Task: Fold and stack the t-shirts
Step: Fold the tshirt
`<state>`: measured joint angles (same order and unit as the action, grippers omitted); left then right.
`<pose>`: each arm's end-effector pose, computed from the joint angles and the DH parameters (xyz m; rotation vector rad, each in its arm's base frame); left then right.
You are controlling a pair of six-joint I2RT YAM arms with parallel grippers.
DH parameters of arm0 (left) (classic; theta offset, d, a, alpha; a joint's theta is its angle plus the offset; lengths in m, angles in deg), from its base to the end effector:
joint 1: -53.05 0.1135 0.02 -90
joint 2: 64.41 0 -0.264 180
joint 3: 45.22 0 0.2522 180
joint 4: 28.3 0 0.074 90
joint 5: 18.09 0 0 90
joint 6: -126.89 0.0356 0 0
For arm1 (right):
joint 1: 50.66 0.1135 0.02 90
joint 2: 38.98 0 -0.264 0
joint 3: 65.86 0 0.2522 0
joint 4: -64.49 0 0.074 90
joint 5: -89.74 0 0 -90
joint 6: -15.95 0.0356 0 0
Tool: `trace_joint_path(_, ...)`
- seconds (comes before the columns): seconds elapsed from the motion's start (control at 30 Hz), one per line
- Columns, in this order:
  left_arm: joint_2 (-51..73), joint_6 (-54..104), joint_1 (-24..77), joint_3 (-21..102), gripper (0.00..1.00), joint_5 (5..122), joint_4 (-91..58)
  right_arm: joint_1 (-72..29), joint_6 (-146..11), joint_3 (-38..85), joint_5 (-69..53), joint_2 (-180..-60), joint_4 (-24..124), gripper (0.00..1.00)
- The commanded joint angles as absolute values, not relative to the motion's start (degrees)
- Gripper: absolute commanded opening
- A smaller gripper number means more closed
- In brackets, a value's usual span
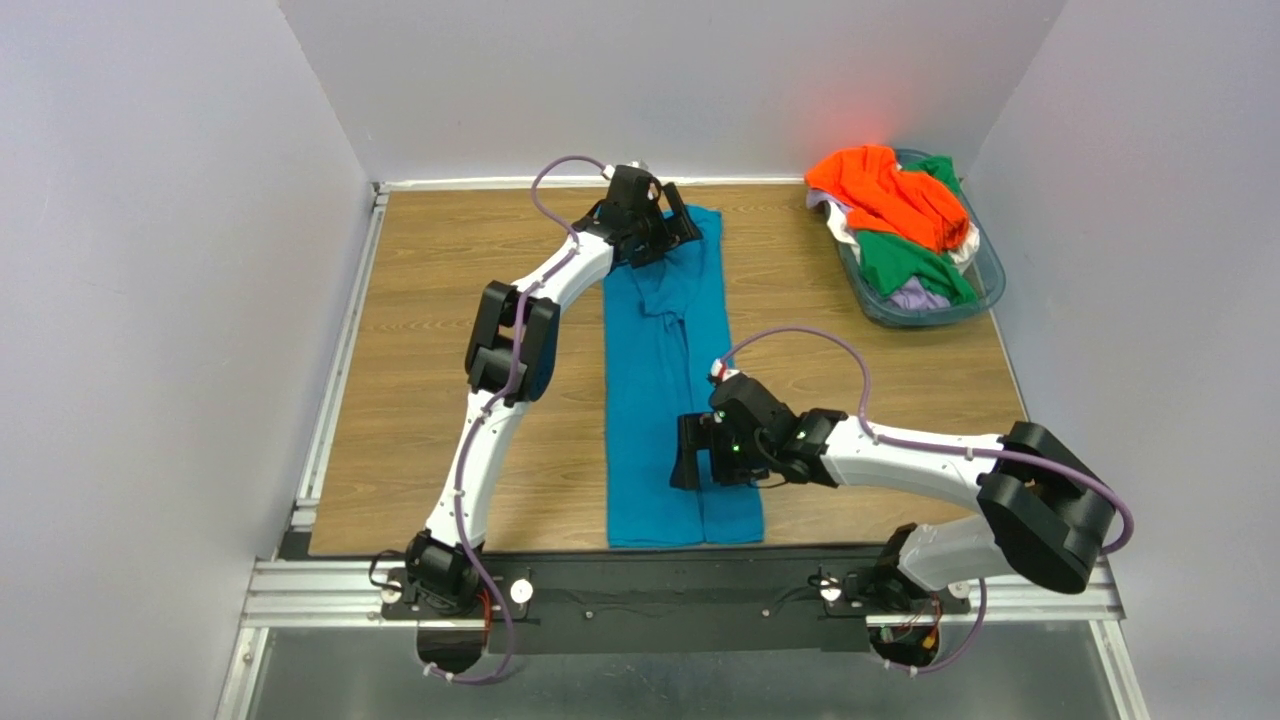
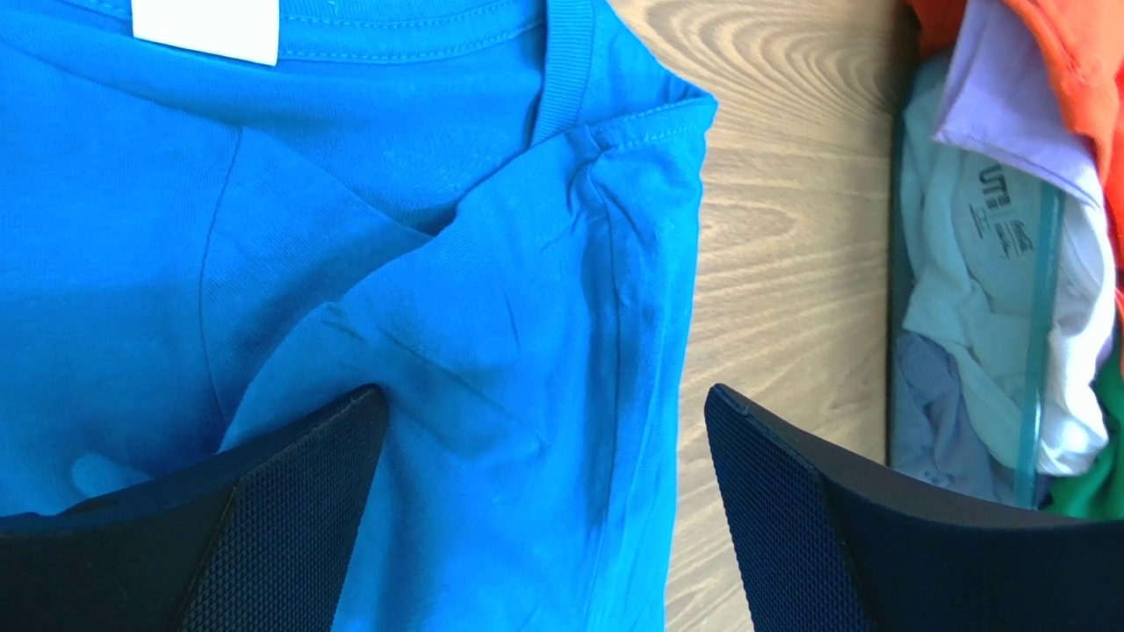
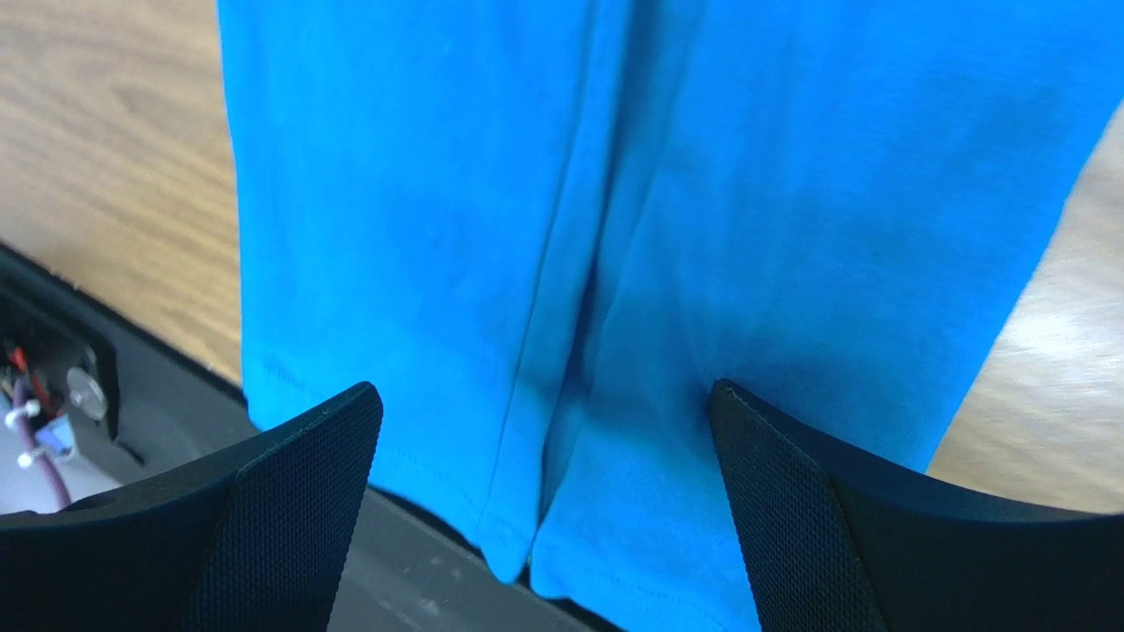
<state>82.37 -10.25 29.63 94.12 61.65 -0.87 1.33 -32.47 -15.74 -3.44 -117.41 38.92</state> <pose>0.5301 -0.2365 0.1631 -0.3686 2.2817 -0.8653 0.1546 0.2011 0.1640 -0.2660 2.6535 0.6844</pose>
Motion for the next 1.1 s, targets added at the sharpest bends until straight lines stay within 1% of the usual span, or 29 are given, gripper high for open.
trace_joint_path(0.0,86.15,-10.31,29.67,94.75,0.98,59.78,0.23,4.01,-28.35,-15.63,-4.13,-119.31,32.98,1.0)
trace_joint_path(0.2,84.14,-8.74,29.67,97.12,0.99,59.34,0.75,4.19,-30.1,-11.76,-1.06,-117.38,31.4,1.0)
trace_joint_path(0.37,74.57,-5.04,29.67,97.12,0.98,64.08,3.04,4.1,-31.6,-5.27,4.82,-113.79,28.68,1.0)
trace_joint_path(0.4,70.89,-4.69,29.67,96.95,0.98,66.18,3.65,4.27,-31.6,-4.56,6.15,-113.08,28.15,1.0)
trace_joint_path(0.5,64.46,-3.11,29.67,93.53,0.98,68.21,3.39,4.19,-31.69,-2.71,11.23,-109.58,25.95,1.0)
trace_joint_path(0.53,59.92,-2.76,29.58,92.04,0.98,68.39,3.3,4.19,-31.51,-2.44,12.39,-108.34,25.51,1.0)
trace_joint_path(0.6,54.89,-2.31,29.23,85.81,0.98,68.74,3.04,4.1,-30.81,-2.88,14.5,-105.97,24.71,1.0)
trace_joint_path(0.63,49.64,-2.31,28.97,83.0,0.98,68.83,2.52,4.19,-30.46,-3.31,16.25,-103.43,24.63,1.0)
trace_joint_path(0.67,46.98,-2.31,28.62,76.53,0.98,68.31,2.51,4.19,-29.85,-3.84,17.14,-102.19,24.54,1.0)
trace_joint_path(0.7,44.17,-2.75,27.48,72.55,0.98,67.61,1.9,4.1,-28.54,-5.33,18.36,-100.78,24.62,1.0)
trace_joint_path(0.73,38.14,-3.28,26.69,68.07,0.98,67.86,1.11,4.1,-28.18,-6.04,18.81,-98.59,24.54,1.0)
trace_joint_path(0.77,34.86,-3.8,25.73,58.2,0.98,68.04,-0.11,4.1,-27.65,-6.91,19.42,-97.27,24.45,1.0)
trace_joint_path(0.8,31.69,-4.85,24.58,52.88,0.98,68.04,-3.52,4.1,-27.47,-7.79,19.43,-96.21,24.45,1.0)
trace_joint_path(0.83,25.92,-5.82,22.92,47.95,0.98,67.87,-4.6,4.1,-27.64,-9.19,19.6,-95.15,24.45,1.0)
trace_joint_path(0.87,23.25,-6.53,21.86,39.29,0.98,67.69,-5.65,4.01,-27.82,-9.99,19.43,-92.88,24.45,1.0)
trace_joint_path(0.9,20.7,-6.97,20.98,35.46,0.98,67.69,-6.44,3.92,-27.21,-10.78,19.43,-91.81,24.45,1.0)
trace_joint_path(0.93,16.41,-8.1,19.23,31.94,0.98,68.13,-6.1,3.92,-26.77,-12.44,19.43,-90.67,24.36,1.0)
trace_joint_path(0.97,14.28,-8.98,18.6,25.64,0.98,68.48,-5.23,3.84,-26.42,-13.24,19.26,-89.7,24.36,1.0)
trace_joint_path(1.03,8.15,-12.31,17.28,19.72,0.98,69.09,-2.43,3.92,-25.8,-15.43,19.26,-87.41,24.27,1.0)
trace_joint_path(1.07,6.19,-14.42,15.45,14.64,0.98,69.27,-1.1,3.92,-25.8,-16.14,19.6,-86.97,24.27,1.0)
